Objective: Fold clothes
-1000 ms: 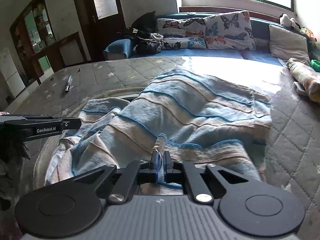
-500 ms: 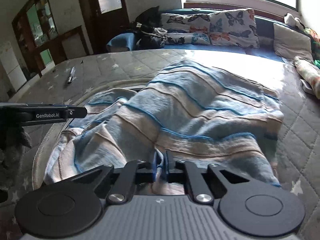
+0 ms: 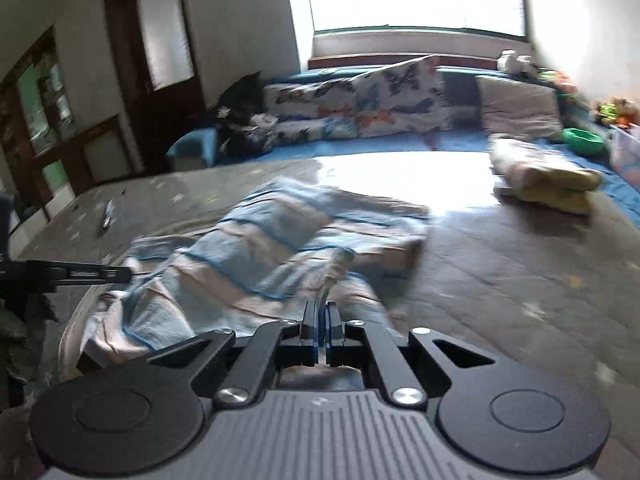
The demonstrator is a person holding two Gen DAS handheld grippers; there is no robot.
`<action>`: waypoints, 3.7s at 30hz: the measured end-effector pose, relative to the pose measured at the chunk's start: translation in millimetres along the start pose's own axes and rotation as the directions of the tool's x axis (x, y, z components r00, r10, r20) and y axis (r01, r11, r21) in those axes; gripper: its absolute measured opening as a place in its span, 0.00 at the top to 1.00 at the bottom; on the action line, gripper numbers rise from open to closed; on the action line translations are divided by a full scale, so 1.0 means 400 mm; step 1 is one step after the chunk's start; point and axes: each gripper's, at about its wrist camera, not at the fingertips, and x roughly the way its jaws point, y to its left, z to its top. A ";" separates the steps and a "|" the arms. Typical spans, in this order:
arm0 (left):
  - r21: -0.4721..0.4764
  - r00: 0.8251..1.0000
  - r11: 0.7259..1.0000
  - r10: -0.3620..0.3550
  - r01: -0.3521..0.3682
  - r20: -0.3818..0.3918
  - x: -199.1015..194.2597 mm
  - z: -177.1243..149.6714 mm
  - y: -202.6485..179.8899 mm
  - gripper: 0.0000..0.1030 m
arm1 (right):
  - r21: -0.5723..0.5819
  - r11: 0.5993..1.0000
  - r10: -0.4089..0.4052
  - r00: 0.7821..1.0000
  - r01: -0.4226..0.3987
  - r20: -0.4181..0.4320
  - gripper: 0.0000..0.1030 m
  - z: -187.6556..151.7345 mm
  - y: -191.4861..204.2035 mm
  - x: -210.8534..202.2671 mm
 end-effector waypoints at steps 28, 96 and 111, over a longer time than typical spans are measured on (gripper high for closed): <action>-0.287 0.976 0.937 0.218 -0.200 0.029 -0.456 -0.237 0.256 0.94 | 0.293 0.912 -0.297 0.955 0.288 -0.016 0.94 -0.269 -0.283 -0.296; 0.320 1.000 0.948 -0.008 0.002 0.019 0.087 0.022 -0.088 0.95 | -0.047 0.991 -0.128 0.991 0.126 -0.029 0.95 0.130 -0.179 0.242; 0.244 0.999 0.970 -0.012 0.004 0.032 0.016 0.052 -0.014 0.68 | 0.015 0.982 -0.185 0.979 0.187 -0.090 0.86 0.066 -0.258 0.226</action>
